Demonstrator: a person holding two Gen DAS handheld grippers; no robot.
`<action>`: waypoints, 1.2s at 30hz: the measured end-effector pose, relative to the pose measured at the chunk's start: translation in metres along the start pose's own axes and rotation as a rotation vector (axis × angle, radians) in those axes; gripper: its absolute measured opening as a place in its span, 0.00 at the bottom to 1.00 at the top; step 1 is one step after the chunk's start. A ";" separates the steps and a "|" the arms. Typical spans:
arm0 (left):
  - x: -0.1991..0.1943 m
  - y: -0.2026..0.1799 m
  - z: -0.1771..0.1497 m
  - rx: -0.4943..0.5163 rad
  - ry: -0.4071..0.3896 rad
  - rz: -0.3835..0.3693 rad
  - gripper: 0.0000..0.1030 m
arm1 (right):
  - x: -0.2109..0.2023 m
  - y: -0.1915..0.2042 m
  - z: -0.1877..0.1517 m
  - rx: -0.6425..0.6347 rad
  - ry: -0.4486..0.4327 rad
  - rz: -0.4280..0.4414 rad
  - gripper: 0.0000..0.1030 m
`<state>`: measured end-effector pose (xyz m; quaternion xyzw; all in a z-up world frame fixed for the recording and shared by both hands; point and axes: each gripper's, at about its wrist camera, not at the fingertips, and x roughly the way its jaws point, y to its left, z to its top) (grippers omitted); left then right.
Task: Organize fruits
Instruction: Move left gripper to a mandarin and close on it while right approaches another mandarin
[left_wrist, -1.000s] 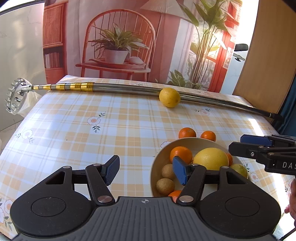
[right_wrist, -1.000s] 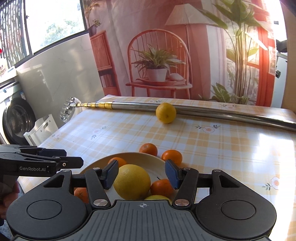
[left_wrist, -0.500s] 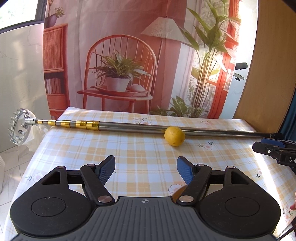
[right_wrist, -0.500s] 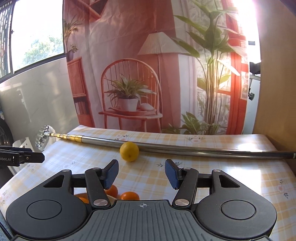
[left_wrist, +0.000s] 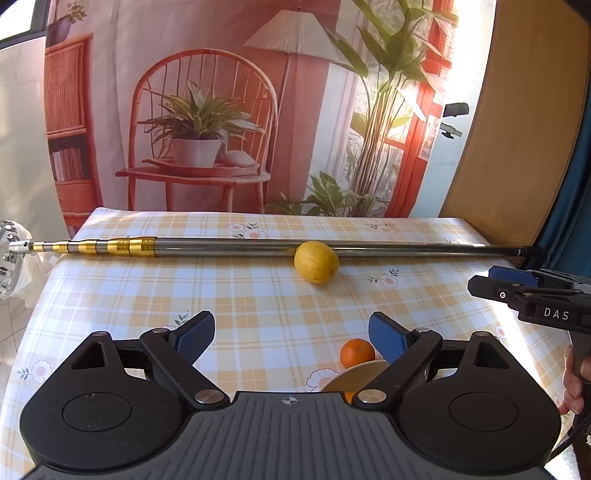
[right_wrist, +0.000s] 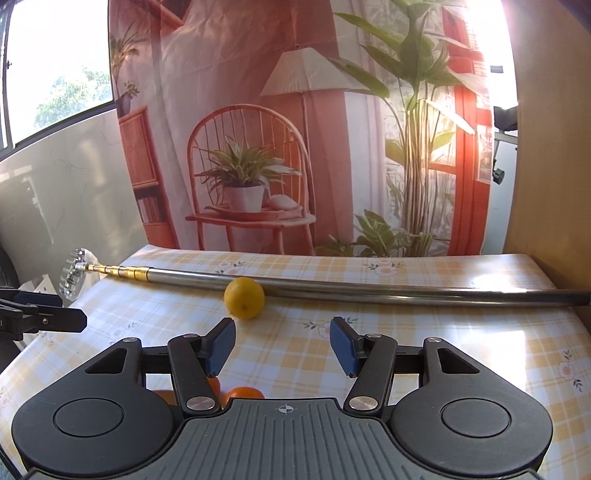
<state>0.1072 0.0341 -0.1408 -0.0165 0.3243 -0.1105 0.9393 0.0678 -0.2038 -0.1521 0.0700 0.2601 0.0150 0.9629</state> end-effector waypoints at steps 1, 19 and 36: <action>0.004 -0.001 0.000 0.008 0.011 -0.008 0.89 | 0.002 0.000 0.000 0.000 0.005 0.000 0.52; 0.110 -0.005 0.006 -0.047 0.269 -0.196 0.69 | 0.033 -0.020 -0.014 0.143 0.097 0.024 0.52; 0.157 -0.013 -0.011 -0.145 0.393 -0.285 0.48 | 0.045 -0.030 -0.026 0.195 0.132 0.044 0.52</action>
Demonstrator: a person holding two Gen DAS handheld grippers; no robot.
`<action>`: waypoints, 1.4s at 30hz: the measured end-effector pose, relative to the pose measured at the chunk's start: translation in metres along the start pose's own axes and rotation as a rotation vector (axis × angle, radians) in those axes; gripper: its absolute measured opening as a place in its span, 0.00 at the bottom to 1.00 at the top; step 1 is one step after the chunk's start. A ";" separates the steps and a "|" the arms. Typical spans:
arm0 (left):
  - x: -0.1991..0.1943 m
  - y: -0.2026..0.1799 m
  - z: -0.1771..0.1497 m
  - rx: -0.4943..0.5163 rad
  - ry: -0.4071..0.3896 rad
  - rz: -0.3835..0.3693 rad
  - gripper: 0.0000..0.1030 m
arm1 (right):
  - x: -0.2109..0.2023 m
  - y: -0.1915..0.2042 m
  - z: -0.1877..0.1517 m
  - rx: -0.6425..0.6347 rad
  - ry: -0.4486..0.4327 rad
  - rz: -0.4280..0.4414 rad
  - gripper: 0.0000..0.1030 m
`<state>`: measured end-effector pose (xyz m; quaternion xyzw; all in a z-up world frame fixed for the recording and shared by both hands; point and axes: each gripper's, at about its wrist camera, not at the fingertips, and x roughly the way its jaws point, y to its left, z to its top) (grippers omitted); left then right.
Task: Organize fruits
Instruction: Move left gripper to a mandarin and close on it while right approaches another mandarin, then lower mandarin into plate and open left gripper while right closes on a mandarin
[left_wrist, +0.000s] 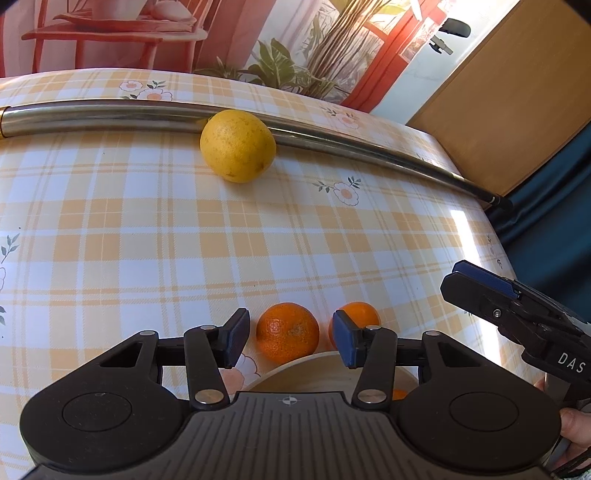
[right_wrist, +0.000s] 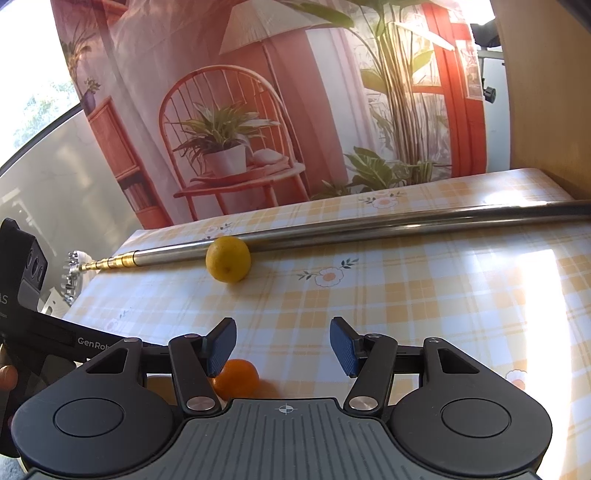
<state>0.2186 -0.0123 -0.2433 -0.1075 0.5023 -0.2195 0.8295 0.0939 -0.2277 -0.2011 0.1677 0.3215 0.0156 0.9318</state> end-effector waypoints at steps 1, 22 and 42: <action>0.001 0.000 0.000 -0.002 -0.004 0.003 0.42 | 0.001 0.000 -0.001 0.003 0.003 0.001 0.52; -0.041 0.021 -0.023 -0.012 -0.164 0.218 0.37 | 0.032 0.024 -0.010 -0.037 0.131 0.074 0.51; -0.055 0.023 -0.046 0.009 -0.226 0.217 0.37 | 0.060 0.016 -0.017 0.108 0.239 0.115 0.34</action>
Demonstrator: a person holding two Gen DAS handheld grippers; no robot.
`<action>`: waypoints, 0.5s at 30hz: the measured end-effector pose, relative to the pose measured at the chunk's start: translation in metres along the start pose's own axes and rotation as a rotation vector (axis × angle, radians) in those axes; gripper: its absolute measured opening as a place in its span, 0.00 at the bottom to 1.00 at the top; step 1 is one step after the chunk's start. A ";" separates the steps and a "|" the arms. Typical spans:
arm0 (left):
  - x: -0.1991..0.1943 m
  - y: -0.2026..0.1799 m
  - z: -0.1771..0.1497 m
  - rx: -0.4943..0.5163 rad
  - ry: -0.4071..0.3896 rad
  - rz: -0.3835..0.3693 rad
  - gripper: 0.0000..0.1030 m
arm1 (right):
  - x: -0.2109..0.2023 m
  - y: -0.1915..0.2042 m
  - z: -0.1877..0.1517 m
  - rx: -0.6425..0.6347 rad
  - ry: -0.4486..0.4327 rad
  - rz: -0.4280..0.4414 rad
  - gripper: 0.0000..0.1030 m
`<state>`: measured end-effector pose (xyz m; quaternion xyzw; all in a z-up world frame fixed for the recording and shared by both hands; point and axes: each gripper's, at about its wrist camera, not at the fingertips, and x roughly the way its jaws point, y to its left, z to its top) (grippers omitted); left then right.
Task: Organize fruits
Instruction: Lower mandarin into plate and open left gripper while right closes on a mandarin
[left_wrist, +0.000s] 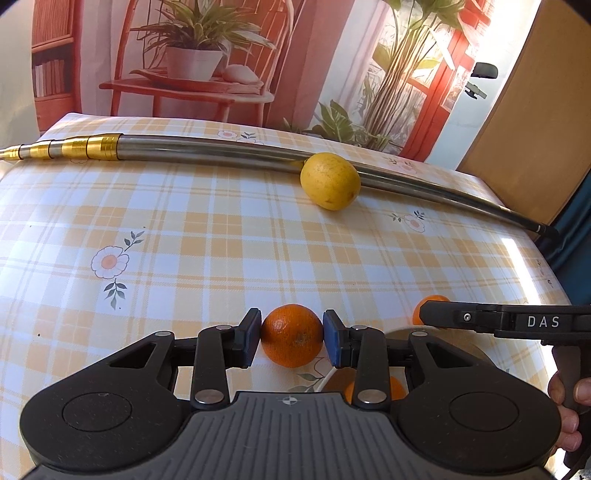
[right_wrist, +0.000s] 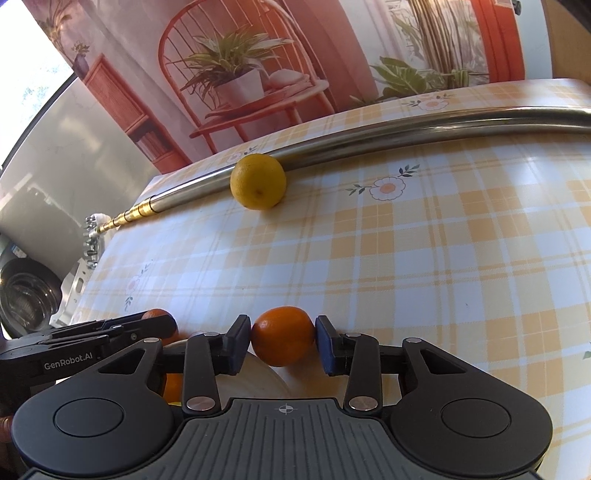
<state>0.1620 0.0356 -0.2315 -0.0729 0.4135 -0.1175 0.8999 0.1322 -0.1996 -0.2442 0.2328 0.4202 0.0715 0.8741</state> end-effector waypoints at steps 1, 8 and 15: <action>-0.001 0.000 -0.001 -0.001 0.000 0.000 0.37 | -0.001 0.001 0.000 -0.004 -0.003 -0.005 0.34; -0.005 -0.002 -0.002 0.006 -0.002 0.006 0.37 | -0.007 0.006 -0.001 -0.025 -0.027 -0.017 0.34; -0.016 -0.005 -0.003 0.018 -0.018 0.010 0.37 | -0.020 0.010 -0.003 -0.042 -0.065 -0.028 0.34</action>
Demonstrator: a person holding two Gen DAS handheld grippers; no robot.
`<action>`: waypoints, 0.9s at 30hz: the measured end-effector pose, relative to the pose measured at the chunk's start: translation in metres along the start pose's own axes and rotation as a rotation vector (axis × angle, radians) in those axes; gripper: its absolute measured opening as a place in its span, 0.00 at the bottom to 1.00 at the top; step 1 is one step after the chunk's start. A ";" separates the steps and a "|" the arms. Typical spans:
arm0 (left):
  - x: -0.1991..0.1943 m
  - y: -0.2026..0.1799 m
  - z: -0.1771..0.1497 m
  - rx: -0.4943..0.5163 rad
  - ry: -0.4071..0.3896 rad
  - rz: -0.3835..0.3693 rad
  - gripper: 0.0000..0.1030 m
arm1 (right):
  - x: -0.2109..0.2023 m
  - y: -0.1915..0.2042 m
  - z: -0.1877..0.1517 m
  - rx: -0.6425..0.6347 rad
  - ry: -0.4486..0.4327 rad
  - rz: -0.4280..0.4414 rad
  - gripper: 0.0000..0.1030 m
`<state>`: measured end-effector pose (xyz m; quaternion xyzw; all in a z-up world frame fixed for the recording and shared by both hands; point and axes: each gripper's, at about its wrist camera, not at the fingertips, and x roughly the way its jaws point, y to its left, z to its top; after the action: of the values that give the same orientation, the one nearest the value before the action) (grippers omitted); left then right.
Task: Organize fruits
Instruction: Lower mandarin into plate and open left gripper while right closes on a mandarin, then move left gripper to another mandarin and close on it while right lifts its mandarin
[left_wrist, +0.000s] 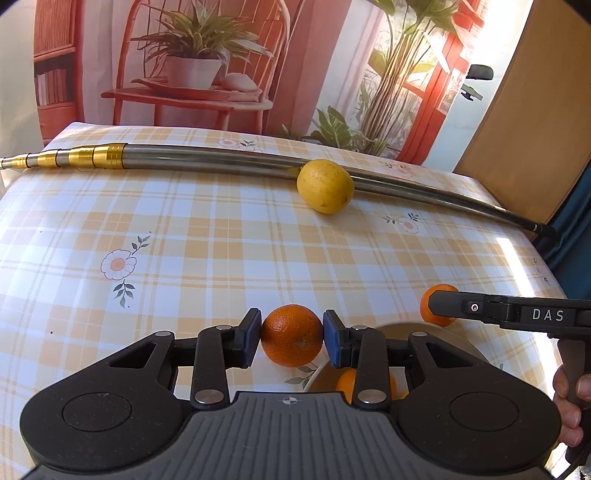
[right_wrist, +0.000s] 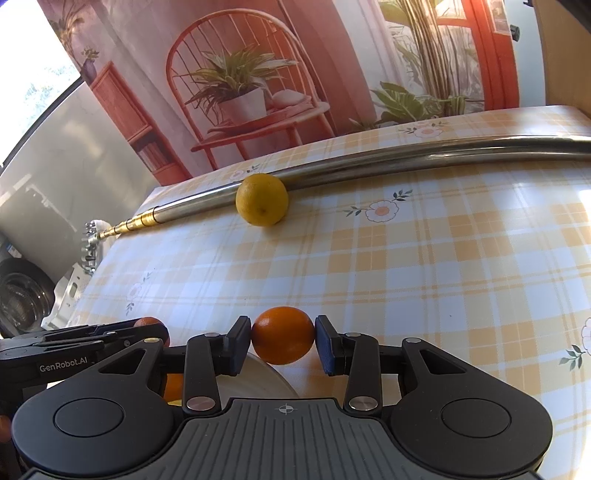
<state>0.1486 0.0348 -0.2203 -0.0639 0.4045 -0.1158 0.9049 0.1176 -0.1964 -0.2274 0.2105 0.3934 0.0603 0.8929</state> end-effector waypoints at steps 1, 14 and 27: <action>-0.002 -0.001 0.000 0.003 -0.002 0.001 0.37 | -0.002 0.001 0.000 -0.002 -0.005 -0.001 0.34; -0.038 -0.020 -0.008 0.053 -0.061 0.006 0.37 | -0.034 0.010 -0.016 -0.022 -0.071 0.025 0.34; -0.029 -0.010 0.010 -0.004 -0.066 -0.030 0.37 | -0.045 0.002 -0.029 0.025 -0.105 0.036 0.34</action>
<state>0.1361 0.0331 -0.1905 -0.0754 0.3735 -0.1265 0.9159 0.0661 -0.1973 -0.2131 0.2314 0.3428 0.0601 0.9085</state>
